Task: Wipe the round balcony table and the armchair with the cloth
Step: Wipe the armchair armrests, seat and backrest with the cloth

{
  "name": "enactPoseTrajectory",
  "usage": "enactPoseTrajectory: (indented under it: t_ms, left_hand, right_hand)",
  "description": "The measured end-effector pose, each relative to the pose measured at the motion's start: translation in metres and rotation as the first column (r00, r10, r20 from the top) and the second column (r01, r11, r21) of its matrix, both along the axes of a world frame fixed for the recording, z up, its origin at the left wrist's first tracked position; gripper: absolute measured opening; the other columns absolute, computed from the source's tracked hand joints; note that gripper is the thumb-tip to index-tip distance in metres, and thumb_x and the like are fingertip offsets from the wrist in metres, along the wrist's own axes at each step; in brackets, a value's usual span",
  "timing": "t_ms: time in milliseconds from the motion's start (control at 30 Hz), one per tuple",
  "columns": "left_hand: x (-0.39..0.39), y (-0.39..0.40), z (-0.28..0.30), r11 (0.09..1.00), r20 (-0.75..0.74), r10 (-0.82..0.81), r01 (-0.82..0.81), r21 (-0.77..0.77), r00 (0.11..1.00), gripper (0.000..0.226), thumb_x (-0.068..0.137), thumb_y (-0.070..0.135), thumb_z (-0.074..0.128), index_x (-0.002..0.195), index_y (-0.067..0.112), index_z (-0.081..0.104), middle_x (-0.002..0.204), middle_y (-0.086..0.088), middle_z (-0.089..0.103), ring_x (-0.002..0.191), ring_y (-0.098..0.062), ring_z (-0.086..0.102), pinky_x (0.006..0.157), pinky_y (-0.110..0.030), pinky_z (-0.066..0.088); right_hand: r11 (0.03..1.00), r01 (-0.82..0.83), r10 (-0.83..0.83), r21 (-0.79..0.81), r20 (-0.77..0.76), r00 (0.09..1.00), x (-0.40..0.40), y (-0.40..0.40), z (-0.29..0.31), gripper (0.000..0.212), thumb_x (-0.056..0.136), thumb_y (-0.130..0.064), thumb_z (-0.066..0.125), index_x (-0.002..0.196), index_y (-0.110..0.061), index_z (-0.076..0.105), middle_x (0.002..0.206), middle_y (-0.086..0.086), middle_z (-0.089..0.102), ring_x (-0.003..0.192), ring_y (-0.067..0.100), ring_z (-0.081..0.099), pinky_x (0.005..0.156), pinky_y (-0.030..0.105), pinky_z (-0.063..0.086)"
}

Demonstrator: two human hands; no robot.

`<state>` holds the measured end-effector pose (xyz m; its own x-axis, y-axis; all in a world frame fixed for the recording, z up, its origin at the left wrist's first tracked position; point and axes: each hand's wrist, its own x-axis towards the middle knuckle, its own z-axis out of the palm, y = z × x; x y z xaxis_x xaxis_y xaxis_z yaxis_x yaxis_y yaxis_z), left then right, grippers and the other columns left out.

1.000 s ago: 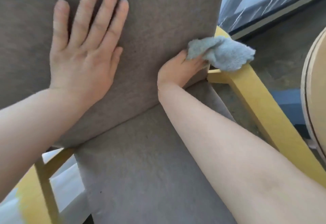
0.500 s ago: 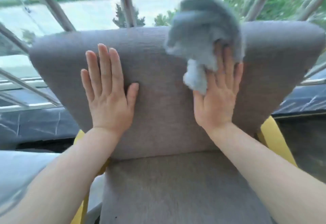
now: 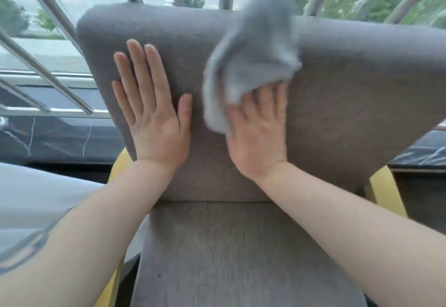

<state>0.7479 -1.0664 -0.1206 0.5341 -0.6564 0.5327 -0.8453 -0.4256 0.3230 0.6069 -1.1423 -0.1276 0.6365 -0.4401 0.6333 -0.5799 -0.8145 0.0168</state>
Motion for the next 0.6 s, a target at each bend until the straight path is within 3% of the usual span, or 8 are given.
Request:
enactPoseTrajectory:
  t_ms: [100, 167, 267, 333, 400, 433, 500, 600]
  left_hand:
    - [0.010, 0.006, -0.010, 0.966, -0.091, 0.070, -0.044, 0.256, 0.993, 0.072, 0.092, 0.045, 0.011, 0.150, 0.005, 0.024, 0.154, -0.025, 0.023, 0.143, -0.042, 0.013, 0.118, -0.052, 0.008]
    - [0.014, 0.010, -0.004, 0.997, -0.074, 0.011, -0.005, 0.072, 0.997, 0.064, 0.100, 0.037, 0.027, 0.150, 0.000, 0.015, 0.156, -0.026, 0.013, 0.144, -0.039, 0.005, 0.120, -0.044, 0.000]
    - [0.007, 0.012, 0.007, 0.987, -0.152, 0.019, -0.043, -0.157, 0.988, 0.067, 0.100, 0.031, 0.038, 0.148, -0.008, 0.010, 0.155, -0.029, 0.008, 0.145, -0.038, 0.001, 0.119, -0.037, -0.003]
    - [0.002, 0.009, -0.001, 0.991, -0.274, 0.081, -0.106, -0.080, 0.958, 0.064, 0.100, 0.030, 0.037, 0.149, -0.004, 0.013, 0.156, -0.026, 0.010, 0.146, -0.034, 0.001, 0.120, -0.038, -0.001]
    - [-0.004, 0.007, -0.012, 0.984, -0.387, 0.181, -0.164, 0.076, 0.904, 0.061, 0.098, 0.031, 0.035, 0.150, 0.002, 0.019, 0.156, -0.022, 0.015, 0.146, -0.033, 0.006, 0.120, -0.040, 0.006]
    - [-0.006, 0.008, -0.015, 0.982, -0.412, 0.184, -0.183, 0.043, 0.892, 0.063, 0.098, 0.031, 0.037, 0.150, 0.003, 0.015, 0.157, -0.019, 0.011, 0.146, -0.031, 0.006, 0.120, -0.040, 0.007]
    - [-0.008, 0.011, -0.020, 0.975, -0.403, 0.106, -0.175, -0.138, 0.909, 0.066, 0.100, 0.030, 0.038, 0.150, 0.002, 0.004, 0.159, -0.014, 0.001, 0.147, -0.026, -0.004, 0.120, -0.040, 0.004]
    - [-0.009, 0.017, -0.023, 0.970, -0.468, 0.053, -0.157, -0.187, 0.882, 0.067, 0.101, 0.040, 0.028, 0.150, 0.014, -0.011, 0.156, 0.000, -0.016, 0.145, -0.016, -0.019, 0.119, -0.033, -0.009]
  right_hand:
    - [0.941, -0.323, 0.283, -0.099, -0.295, 0.913, -0.016, -0.022, 0.022, 0.039, 0.092, -0.008, 0.048, 0.128, -0.019, 0.059, 0.148, -0.001, 0.043, 0.140, 0.019, 0.033, 0.116, 0.043, 0.023]
    - [0.971, -0.224, 0.203, -0.088, -0.204, 0.958, -0.029, -0.036, 0.043, 0.036, 0.095, -0.012, 0.046, 0.129, -0.018, 0.056, 0.149, 0.001, 0.040, 0.141, 0.020, 0.032, 0.115, 0.045, 0.024]
    - [0.998, 0.004, 0.000, 0.065, -0.067, 0.998, -0.011, -0.015, 0.049, 0.053, 0.091, -0.018, 0.050, 0.143, -0.016, 0.042, 0.149, 0.005, 0.037, 0.141, 0.029, 0.023, 0.118, 0.048, 0.008]
    - [0.985, -0.169, 0.173, 0.034, -0.239, 0.955, 0.006, 0.000, 0.038, 0.054, 0.086, -0.016, 0.052, 0.139, -0.015, 0.049, 0.142, 0.004, 0.044, 0.136, 0.029, 0.027, 0.118, 0.047, 0.007]
    - [0.905, -0.423, 0.365, -0.030, -0.455, 0.812, 0.010, -0.013, 0.041, 0.049, 0.084, -0.009, 0.048, 0.133, -0.014, 0.055, 0.146, 0.001, 0.044, 0.138, 0.022, 0.030, 0.119, 0.042, 0.012]
    - [0.878, -0.475, 0.379, -0.066, -0.511, 0.771, 0.010, -0.025, 0.049, 0.048, 0.086, -0.008, 0.046, 0.133, -0.014, 0.055, 0.148, 0.000, 0.039, 0.139, 0.019, 0.031, 0.119, 0.041, 0.015]
    - [0.882, -0.463, 0.369, -0.089, -0.480, 0.796, 0.015, -0.036, 0.069, 0.041, 0.091, -0.011, 0.046, 0.130, -0.013, 0.056, 0.145, 0.003, 0.044, 0.135, 0.024, 0.036, 0.118, 0.042, 0.018]
    - [0.925, -0.378, 0.337, -0.035, -0.378, 0.862, 0.038, -0.022, 0.087, 0.043, 0.093, -0.018, 0.047, 0.136, -0.012, 0.050, 0.140, 0.014, 0.049, 0.129, 0.034, 0.037, 0.118, 0.041, 0.012]
